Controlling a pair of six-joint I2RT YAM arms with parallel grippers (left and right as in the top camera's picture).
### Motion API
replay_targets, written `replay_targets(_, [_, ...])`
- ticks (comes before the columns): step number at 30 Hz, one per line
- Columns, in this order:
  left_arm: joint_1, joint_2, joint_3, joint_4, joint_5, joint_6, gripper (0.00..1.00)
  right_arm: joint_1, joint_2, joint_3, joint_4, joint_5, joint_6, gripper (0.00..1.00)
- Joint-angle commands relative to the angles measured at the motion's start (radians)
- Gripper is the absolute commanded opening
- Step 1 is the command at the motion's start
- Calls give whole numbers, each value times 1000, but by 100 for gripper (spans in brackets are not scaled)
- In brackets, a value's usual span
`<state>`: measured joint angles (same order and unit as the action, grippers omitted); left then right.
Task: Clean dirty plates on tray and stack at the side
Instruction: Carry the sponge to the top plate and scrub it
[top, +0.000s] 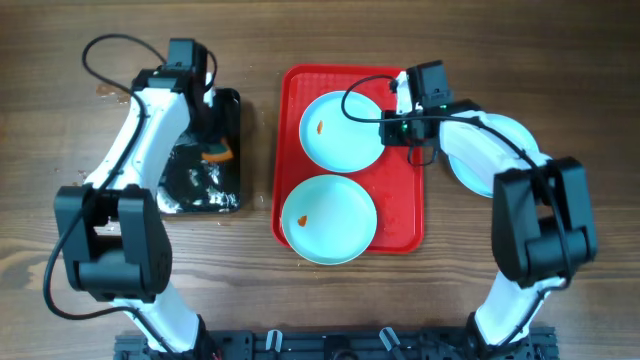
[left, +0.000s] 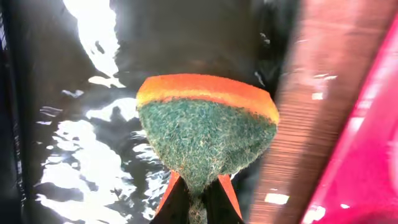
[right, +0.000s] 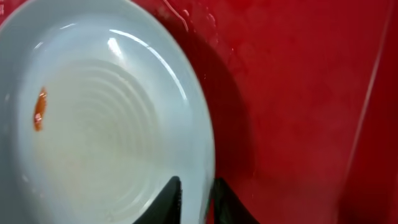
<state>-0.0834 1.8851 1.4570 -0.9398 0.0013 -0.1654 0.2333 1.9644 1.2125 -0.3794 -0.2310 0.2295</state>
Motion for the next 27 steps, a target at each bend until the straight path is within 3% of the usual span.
replay_targets(1, [-75, -31, 68, 37, 99, 1, 4, 0, 60, 5, 12, 6, 36, 8])
replay_targets(6, [-159, -30, 68, 239, 275, -103, 4, 0, 66, 5, 1, 22, 36, 4])
replay_targets(9, [-238, -7, 67, 344, 291, -142, 4, 0, 66, 5, -11, 29, 35, 4])
replay_targets(18, [-374, 190, 67, 407, 290, -192, 4, 0, 66, 5, -21, 29, 35, 4])
replay_targets(23, [-369, 287, 67, 421, 134, -171, 4, 0, 66, 5, -32, 29, 36, 4])
replay_targets(27, [-369, 311, 67, 397, -51, -61, 4, 0, 66, 5, -37, 29, 37, 5])
